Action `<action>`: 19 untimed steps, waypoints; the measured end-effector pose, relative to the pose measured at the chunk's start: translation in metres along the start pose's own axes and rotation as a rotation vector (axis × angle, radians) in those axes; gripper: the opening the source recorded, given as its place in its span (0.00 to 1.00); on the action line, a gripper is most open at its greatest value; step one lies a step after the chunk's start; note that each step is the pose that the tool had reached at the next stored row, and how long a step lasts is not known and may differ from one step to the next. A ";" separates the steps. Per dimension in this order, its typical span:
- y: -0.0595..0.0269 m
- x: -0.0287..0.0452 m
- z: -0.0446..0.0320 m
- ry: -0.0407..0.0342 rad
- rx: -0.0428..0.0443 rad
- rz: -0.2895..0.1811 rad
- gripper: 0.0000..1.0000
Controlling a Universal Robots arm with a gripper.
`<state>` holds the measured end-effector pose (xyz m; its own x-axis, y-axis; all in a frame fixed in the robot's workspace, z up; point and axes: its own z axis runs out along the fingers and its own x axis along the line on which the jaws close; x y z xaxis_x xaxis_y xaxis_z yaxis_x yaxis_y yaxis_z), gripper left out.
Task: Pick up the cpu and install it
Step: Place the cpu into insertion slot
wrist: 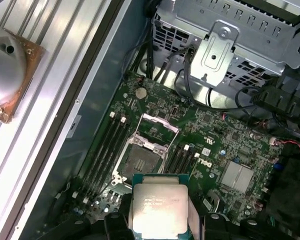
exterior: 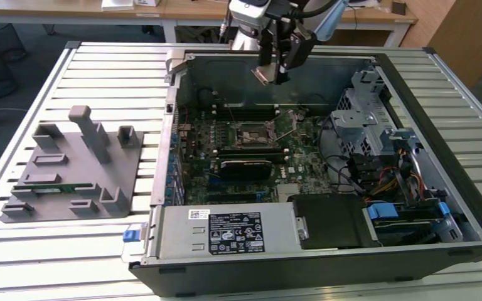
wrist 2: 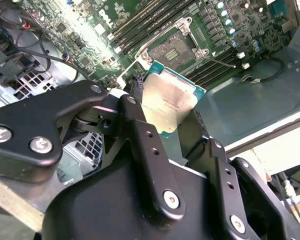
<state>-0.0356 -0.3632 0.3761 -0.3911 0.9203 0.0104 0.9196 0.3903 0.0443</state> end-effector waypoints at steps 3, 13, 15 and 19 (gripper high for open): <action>0.0000 0.0000 0.0000 -0.0009 -0.0002 0.021 0.53; 0.0000 0.0000 0.0002 -0.0040 -0.0010 0.090 0.53; 0.0000 0.0000 0.0002 -0.0047 -0.0010 0.104 0.53; 0.0000 0.0000 0.0003 -0.0058 -0.0013 0.131 0.53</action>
<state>-0.0356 -0.3633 0.3758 -0.2671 0.9636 0.0104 0.9628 0.2664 0.0443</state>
